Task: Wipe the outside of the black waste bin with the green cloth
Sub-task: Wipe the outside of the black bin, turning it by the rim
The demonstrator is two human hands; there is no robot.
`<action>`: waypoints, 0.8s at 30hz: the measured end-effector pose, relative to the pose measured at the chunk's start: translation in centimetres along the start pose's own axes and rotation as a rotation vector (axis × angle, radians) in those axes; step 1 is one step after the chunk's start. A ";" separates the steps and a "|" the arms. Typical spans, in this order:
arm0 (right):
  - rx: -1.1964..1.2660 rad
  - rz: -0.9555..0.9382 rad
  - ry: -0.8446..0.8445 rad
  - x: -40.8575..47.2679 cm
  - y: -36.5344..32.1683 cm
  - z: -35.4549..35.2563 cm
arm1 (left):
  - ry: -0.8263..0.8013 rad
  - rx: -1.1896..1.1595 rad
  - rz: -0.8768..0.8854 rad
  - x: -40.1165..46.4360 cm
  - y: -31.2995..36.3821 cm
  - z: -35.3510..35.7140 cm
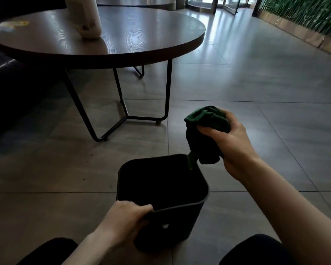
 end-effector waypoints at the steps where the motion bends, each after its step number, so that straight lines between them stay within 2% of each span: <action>1: -0.020 -0.021 -0.017 -0.2 -0.7 -0.2 | 0.015 -0.028 -0.006 0.6 -0.3 -1.0; 7: -0.115 -0.108 -0.128 -3.8 -3.5 -0.6 | -0.041 -0.253 -0.157 4.2 -4.4 -3.2; 11: -0.208 -0.156 -0.176 -6.5 -1.6 0.7 | 0.071 -0.298 -0.184 5.9 -6.4 -3.1; 14: -0.326 -0.274 -0.196 -8.1 2.0 2.6 | 0.201 -0.299 -0.172 6.8 -7.0 -3.4; 16: -0.420 -0.359 -0.222 -9.3 5.9 4.0 | 0.239 -0.327 -0.223 7.2 -7.6 -3.1; 21: -0.713 -0.594 -0.123 -10.6 13.7 7.6 | 0.218 -0.416 -0.222 8.9 -8.4 -3.0; 24: -1.036 -0.660 -0.255 -10.8 17.9 11.4 | 0.219 -0.410 -0.202 9.5 -8.6 -3.0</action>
Point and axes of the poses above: each hand's wrist, its own x-axis towards the middle knuckle, its own z-axis out of the palm, y = z × x, the point moved 9 cm from there along x, towards the middle knuckle, and after that the axes turned 7 degrees about -z, right-handed, at the moved point
